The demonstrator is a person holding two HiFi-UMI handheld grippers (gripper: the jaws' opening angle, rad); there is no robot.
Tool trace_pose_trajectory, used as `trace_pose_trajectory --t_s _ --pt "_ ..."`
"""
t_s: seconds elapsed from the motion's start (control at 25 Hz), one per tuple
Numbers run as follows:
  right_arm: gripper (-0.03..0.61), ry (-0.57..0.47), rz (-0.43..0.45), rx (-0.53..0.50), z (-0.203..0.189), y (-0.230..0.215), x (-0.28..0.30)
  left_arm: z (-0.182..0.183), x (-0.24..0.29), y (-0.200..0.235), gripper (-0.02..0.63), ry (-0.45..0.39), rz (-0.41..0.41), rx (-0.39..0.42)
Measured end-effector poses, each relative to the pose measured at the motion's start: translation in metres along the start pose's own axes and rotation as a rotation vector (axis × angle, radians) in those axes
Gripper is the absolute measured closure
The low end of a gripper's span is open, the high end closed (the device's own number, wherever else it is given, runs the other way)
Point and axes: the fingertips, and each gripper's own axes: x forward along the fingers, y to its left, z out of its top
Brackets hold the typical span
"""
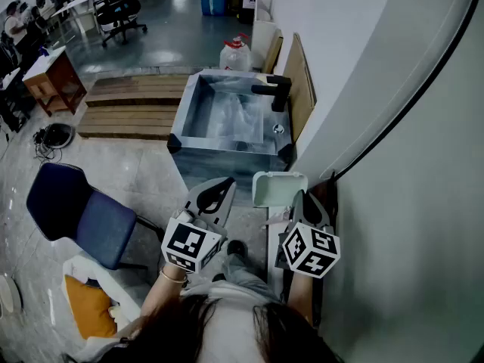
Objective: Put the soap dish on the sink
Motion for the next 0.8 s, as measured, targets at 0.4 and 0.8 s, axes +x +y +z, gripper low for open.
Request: trace_pose_trajectory --t_s 0.4,0.8 --pt "0.547 0.019 -0.003 -0.016 0.005 -0.005 0.041 -0.003 0.034 0.020 0.604 0.012 0.000 0.000" --pt "0.546 0.039 -0.007 -0.018 0.015 -0.022 0.084 -0.002 0.074 0.041 0.604 0.020 0.026 0.002"
